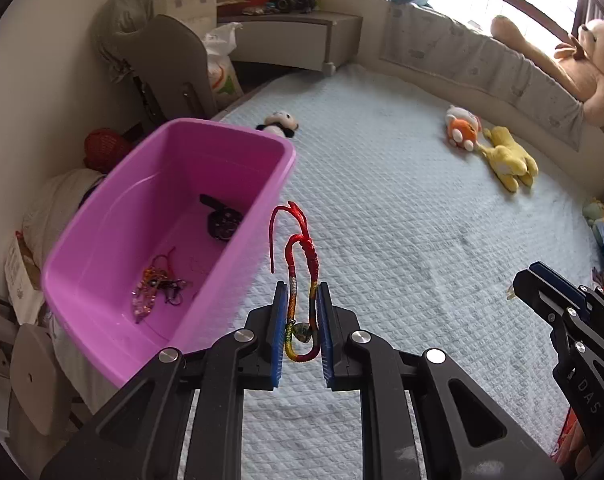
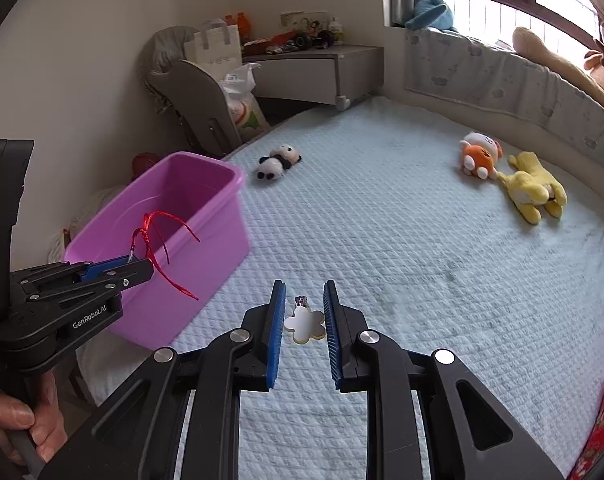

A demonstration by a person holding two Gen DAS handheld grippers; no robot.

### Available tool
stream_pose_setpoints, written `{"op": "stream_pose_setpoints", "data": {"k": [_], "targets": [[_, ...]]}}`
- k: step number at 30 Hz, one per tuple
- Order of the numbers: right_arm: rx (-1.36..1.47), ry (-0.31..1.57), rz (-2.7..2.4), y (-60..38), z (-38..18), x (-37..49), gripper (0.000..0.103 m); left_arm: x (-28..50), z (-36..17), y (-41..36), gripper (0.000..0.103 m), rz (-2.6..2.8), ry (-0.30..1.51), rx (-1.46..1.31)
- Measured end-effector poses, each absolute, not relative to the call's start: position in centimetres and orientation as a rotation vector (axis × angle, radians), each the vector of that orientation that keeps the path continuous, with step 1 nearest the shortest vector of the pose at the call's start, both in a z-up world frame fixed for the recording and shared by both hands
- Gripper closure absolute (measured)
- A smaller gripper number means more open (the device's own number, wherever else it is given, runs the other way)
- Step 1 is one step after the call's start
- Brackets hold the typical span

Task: Organize jewelry
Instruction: 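Carry the red string bracelet in the left tool while the right tool carries the flower pendant to the tub, then open the left tool inside the tub while the right tool opens, dropping both pieces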

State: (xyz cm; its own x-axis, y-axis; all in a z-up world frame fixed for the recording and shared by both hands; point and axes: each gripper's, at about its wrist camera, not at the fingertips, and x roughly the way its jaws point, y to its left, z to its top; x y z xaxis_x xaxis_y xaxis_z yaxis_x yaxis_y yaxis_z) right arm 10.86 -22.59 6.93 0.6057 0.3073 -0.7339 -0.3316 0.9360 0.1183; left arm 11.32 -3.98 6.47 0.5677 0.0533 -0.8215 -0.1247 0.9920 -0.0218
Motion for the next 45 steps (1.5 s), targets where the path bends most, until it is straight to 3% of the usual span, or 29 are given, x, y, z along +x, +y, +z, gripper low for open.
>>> {"op": "stream_pose_setpoints", "data": {"k": [11,20,31,34,35,36,38,45], "targets": [[-0.043,0.810,0.508,-8.0,12.1,12.5,0.084,12.2,11.0,9.9,0.088,0.197,0.948,-0.059],[0.014,0.920,0.466,2.2,10.2,16.2,0.084,16.4,7.5,18.0,0.088,0.102,1.061,-0.057],[0.052,1.103,0.396,6.2,5.8,20.5,0.084,18.2,3.3,20.2,0.085,0.053,1.156,-0.072],[0.042,1.152,0.381,6.5,4.7,20.8,0.082,17.9,3.0,20.7,0.070,0.074,1.155,-0.097],[0.030,1.159,0.374,6.7,4.6,20.9,0.077,17.7,3.1,20.9,0.056,0.083,1.154,-0.102],[0.023,1.162,0.370,6.7,4.5,20.8,0.064,17.5,3.2,21.1,0.034,0.096,1.150,-0.105],[0.023,1.153,0.369,6.7,4.8,20.7,0.057,17.2,3.7,21.6,0.021,0.136,1.125,-0.101],[0.014,1.205,0.357,6.1,5.1,21.0,0.053,17.0,4.1,22.6,0.016,0.115,1.171,-0.177]]}}
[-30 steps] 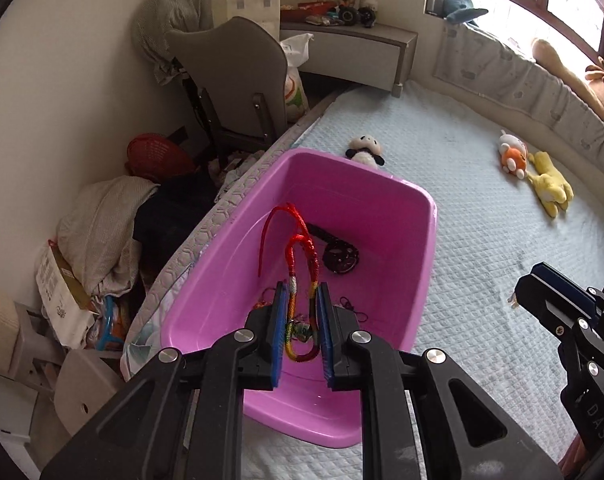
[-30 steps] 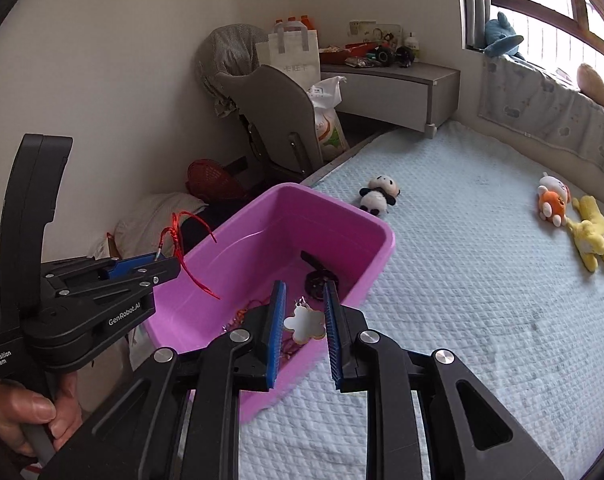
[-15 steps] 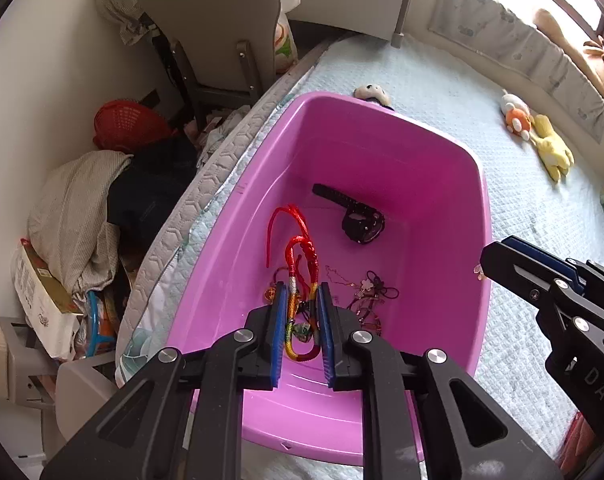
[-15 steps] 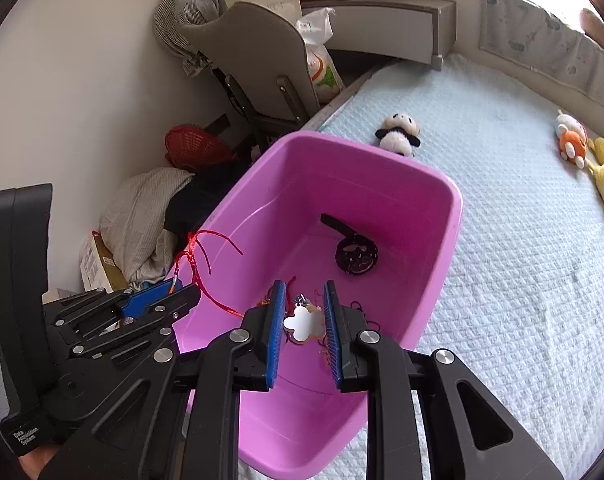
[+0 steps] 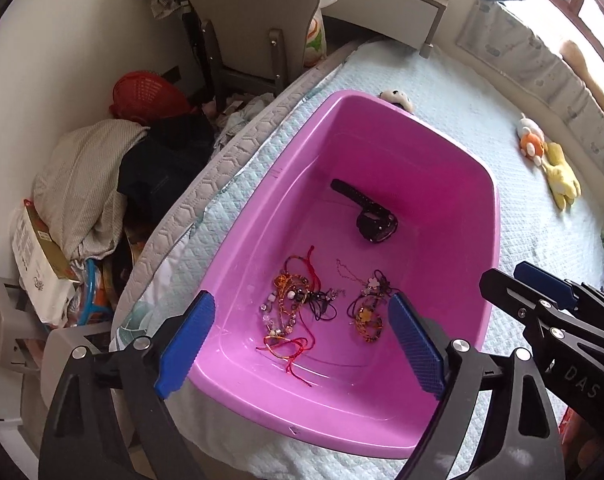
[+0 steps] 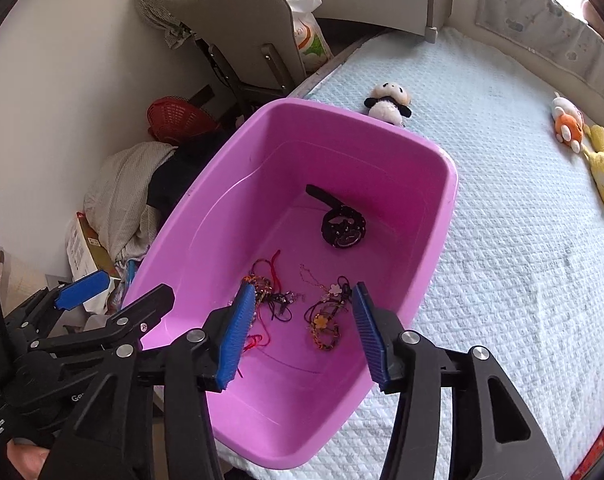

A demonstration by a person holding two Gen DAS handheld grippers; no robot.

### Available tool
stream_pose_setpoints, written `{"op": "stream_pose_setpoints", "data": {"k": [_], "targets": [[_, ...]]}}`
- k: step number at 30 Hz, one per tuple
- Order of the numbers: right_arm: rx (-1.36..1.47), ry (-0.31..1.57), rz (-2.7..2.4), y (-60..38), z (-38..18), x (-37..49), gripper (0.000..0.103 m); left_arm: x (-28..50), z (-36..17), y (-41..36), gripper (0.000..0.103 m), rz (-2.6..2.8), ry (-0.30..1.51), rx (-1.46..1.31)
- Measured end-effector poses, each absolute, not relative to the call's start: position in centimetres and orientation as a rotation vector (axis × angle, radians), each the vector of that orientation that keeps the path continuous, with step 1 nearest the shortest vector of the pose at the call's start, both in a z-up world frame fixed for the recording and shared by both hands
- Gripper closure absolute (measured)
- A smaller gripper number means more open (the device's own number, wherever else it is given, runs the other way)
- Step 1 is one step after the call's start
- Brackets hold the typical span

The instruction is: Organize jewelry

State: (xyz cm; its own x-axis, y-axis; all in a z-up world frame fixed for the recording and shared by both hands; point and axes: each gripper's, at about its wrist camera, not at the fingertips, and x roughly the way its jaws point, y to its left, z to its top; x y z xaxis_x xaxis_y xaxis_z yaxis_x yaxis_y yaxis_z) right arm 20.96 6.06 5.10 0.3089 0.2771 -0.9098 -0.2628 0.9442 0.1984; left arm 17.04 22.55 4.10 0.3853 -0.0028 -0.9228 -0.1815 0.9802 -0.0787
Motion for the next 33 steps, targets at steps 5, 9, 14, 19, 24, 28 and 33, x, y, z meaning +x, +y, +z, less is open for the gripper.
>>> {"op": "stream_pose_setpoints", "data": {"k": [5,9,14,19,24,28,33], "targets": [[0.032,1.237,0.338,5.2,5.6,20.5,0.050,16.7,4.6,22.0,0.014,0.113,1.195,-0.175],[0.047,1.255,0.328,4.6,6.0,20.3,0.046,16.7,4.9,21.5,0.012,0.113,1.203,-0.181],[0.049,1.259,0.318,4.1,6.5,20.2,0.044,16.7,5.2,21.0,0.010,0.125,1.204,-0.162],[0.038,1.279,0.316,4.0,6.6,20.1,0.044,16.7,5.6,21.3,0.009,0.156,1.202,-0.172],[0.028,1.285,0.316,4.0,6.8,19.8,0.044,16.5,5.7,21.3,0.009,0.164,1.206,-0.171],[0.023,1.288,0.314,4.0,7.0,19.7,0.044,16.5,5.8,21.4,0.009,0.169,1.210,-0.171],[0.019,1.294,0.314,4.1,6.9,19.9,0.044,16.3,5.8,21.3,0.009,0.169,1.214,-0.164]]}}
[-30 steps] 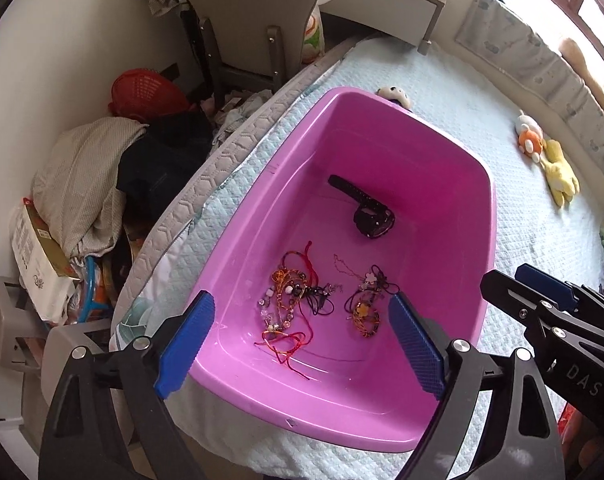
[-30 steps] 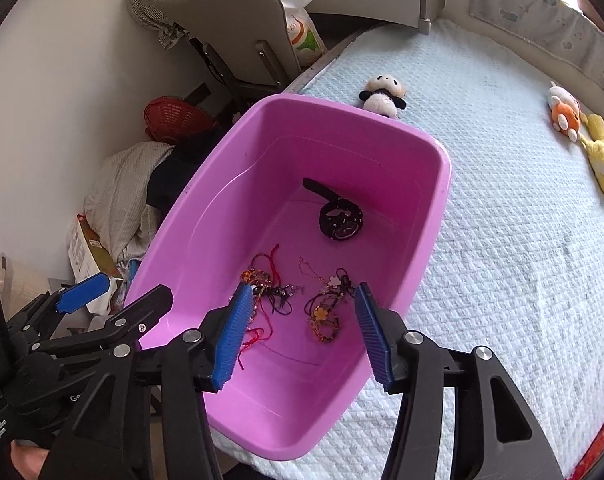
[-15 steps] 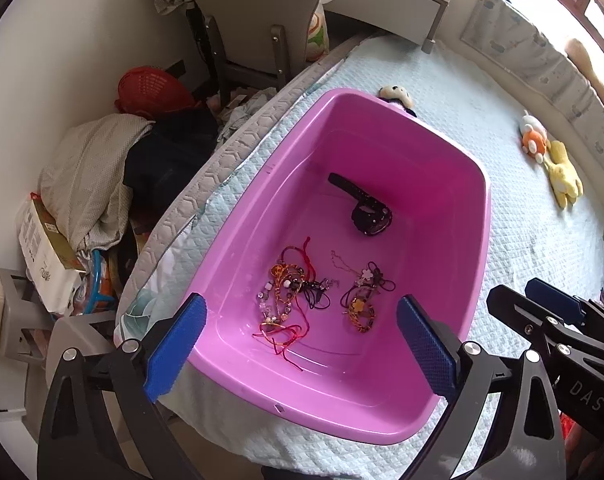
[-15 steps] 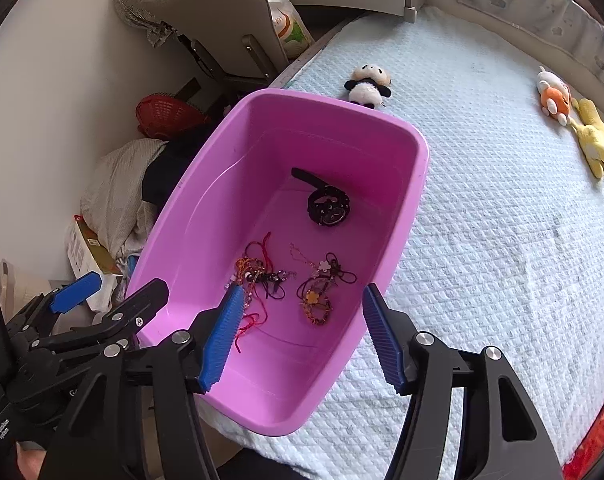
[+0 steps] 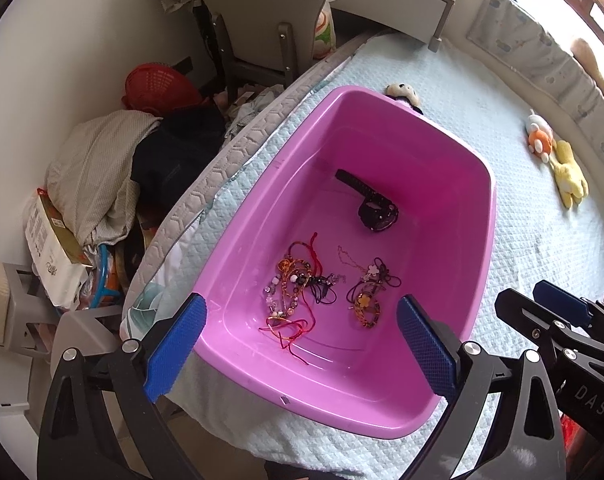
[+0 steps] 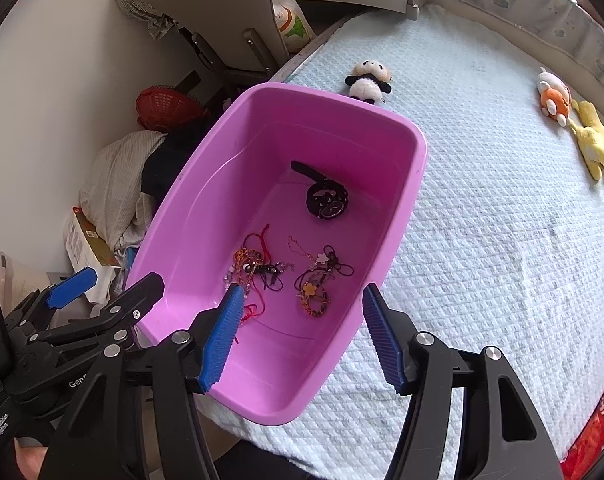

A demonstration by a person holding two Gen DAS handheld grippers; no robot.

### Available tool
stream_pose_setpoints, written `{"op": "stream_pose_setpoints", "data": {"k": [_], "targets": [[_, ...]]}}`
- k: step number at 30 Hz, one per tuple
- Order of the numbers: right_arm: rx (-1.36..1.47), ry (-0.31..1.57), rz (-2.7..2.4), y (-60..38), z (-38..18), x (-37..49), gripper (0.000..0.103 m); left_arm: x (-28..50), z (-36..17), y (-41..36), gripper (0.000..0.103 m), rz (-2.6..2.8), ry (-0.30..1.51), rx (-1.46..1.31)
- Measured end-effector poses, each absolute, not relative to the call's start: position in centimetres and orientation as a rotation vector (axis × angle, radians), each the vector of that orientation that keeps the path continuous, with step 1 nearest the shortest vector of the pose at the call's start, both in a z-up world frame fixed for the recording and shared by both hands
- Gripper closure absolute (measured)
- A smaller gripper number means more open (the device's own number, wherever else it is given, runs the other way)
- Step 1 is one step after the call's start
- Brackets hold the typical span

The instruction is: Organize jewelry

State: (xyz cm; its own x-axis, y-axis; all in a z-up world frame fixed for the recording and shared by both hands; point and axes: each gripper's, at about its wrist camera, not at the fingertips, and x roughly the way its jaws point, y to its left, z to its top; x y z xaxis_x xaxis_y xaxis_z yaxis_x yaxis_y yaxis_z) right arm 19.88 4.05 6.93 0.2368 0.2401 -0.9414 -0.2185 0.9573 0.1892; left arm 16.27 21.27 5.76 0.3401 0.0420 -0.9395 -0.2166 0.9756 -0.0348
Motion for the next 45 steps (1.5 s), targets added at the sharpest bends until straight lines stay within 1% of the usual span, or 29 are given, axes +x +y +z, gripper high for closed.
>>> {"op": "stream_pose_setpoints", "data": {"k": [45], "targets": [[-0.009,1.302,0.303,4.48,6.95,19.83,0.044,16.63,6.07,21.47,0.009,0.164,1.208,-0.140]]}}
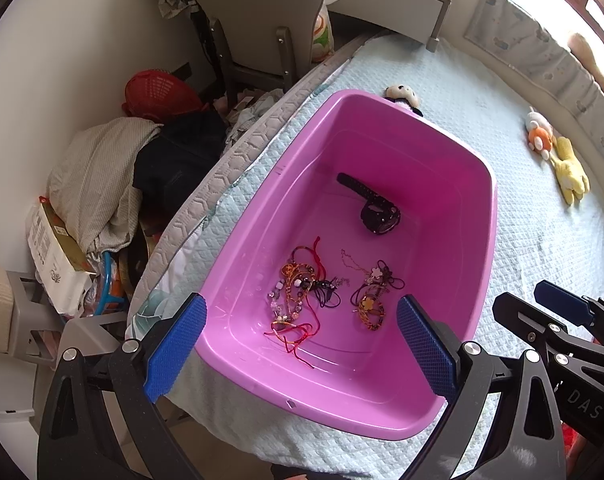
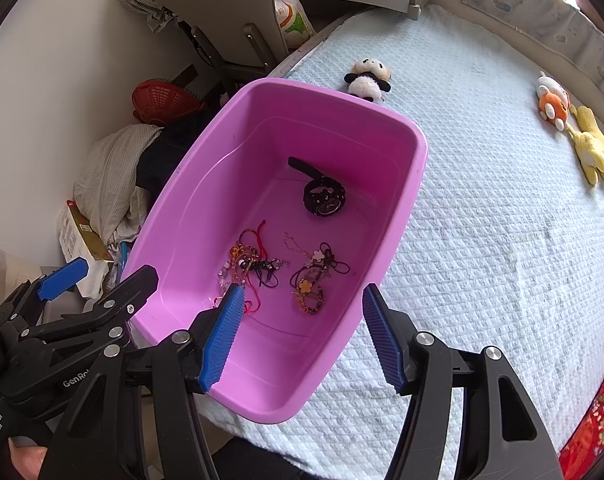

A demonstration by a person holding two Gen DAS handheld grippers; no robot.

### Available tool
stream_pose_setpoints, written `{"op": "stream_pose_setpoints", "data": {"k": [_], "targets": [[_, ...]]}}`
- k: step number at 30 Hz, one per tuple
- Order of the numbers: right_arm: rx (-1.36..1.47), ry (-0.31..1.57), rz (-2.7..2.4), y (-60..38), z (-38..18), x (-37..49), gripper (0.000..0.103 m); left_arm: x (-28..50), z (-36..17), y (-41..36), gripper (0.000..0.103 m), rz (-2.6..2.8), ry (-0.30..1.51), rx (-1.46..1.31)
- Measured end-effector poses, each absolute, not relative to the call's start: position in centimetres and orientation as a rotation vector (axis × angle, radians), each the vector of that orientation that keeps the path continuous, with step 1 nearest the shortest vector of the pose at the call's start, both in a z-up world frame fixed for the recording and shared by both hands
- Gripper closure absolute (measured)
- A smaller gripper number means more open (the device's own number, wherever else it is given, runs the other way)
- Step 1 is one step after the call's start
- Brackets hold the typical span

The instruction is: Organize jewelry

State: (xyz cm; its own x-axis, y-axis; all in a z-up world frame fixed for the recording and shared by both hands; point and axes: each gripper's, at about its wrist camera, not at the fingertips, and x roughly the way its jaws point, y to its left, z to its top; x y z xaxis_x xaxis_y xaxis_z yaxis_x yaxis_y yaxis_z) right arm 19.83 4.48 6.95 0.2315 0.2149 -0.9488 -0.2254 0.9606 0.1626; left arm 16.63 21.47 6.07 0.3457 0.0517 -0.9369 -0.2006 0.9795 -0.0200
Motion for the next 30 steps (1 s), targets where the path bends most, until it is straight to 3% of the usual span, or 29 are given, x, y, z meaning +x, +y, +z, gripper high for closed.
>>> {"op": "stream_pose_setpoints", "data": {"k": [30], "targets": [[-0.008,1.310,0.304,4.51,6.47,19.62,0.044,16.75,5.40,21.69,0.009,0.183,1.211,-0.136]]}}
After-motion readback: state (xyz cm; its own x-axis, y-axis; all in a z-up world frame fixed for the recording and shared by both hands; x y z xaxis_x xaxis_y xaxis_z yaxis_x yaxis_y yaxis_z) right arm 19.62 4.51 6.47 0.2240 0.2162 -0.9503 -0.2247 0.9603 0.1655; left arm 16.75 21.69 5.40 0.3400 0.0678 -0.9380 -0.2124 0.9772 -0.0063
